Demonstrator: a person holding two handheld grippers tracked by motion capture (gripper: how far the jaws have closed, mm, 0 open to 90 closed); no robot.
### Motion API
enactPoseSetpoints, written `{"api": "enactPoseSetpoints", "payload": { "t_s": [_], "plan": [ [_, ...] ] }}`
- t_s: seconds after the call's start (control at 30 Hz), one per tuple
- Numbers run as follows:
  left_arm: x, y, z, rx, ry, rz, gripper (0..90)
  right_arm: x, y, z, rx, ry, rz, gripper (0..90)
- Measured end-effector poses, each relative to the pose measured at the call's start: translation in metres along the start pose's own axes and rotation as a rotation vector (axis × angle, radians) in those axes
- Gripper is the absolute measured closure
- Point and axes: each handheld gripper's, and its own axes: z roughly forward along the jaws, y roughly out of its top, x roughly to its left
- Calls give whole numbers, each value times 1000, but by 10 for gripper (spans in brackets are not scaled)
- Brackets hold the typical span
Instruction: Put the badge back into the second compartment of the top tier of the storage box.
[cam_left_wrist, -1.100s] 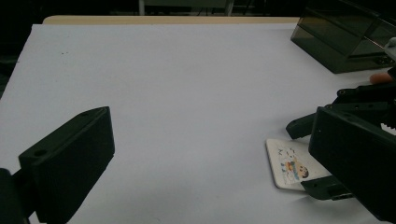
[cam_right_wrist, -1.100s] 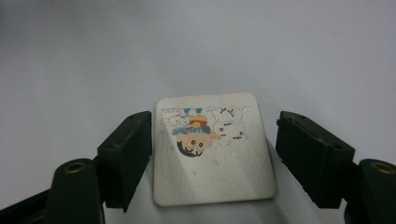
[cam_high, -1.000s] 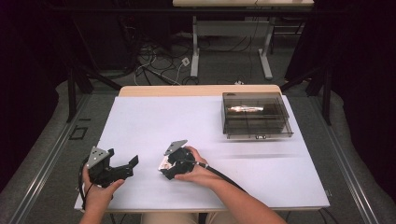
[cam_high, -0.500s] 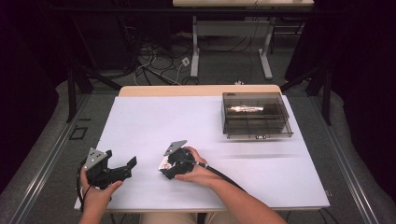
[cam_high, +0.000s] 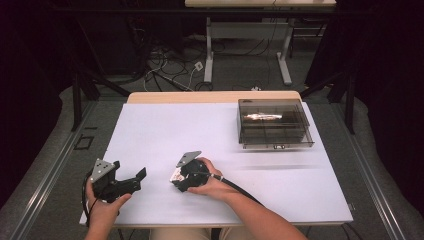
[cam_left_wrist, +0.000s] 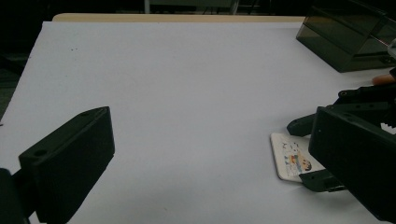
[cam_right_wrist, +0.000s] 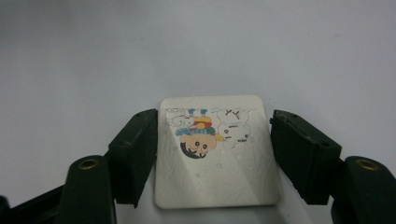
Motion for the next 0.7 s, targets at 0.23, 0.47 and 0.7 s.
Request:
{"api": "enactPoseSetpoints", "payload": {
  "t_s": [0.23, 0.47, 0.7],
  "plan": [
    [0, 0, 1, -1, 2, -2, 5, 1, 0, 0, -3, -7, 4, 330],
    [0, 0, 1, 0, 2, -5, 5, 2, -2, -1, -22, -30, 5, 330],
    [0, 0, 1, 1, 2, -5, 5, 0, -4, -5, -27, -44, 34, 330]
  ]
}}
